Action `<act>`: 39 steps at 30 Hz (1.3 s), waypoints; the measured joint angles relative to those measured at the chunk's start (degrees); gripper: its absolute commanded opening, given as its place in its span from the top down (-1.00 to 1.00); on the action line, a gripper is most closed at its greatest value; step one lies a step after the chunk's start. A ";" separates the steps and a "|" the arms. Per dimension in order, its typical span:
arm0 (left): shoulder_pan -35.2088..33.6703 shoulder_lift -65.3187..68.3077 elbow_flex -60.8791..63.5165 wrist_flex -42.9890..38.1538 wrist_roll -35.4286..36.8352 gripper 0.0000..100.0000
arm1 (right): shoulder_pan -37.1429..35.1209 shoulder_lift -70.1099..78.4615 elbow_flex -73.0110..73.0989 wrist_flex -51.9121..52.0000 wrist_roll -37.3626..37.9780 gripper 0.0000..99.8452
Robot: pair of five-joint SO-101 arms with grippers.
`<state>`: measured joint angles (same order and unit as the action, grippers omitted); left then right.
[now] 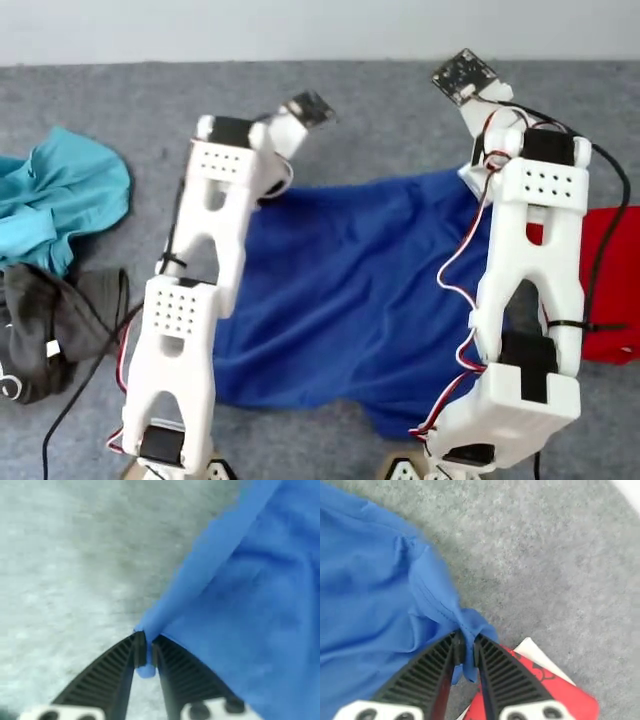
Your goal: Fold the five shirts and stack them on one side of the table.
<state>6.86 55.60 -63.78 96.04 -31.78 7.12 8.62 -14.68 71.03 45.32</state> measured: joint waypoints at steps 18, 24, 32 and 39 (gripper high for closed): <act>-12.31 2.46 -12.22 -13.63 0.00 0.97 | -3.87 9.32 -1.05 -31.65 -0.18 0.98; -14.77 2.64 -12.22 -15.38 0.00 0.97 | -7.30 13.10 -1.05 -48.00 -0.18 0.98; -17.49 2.64 -12.22 -15.91 -0.53 0.97 | -10.37 15.12 -1.05 -60.13 4.22 0.98; -17.58 2.64 -15.74 -15.91 -6.07 0.97 | -10.37 15.12 -1.05 -62.86 4.31 0.98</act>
<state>-10.73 58.24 -79.52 80.13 -37.85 -3.25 23.74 -15.74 8.18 49.63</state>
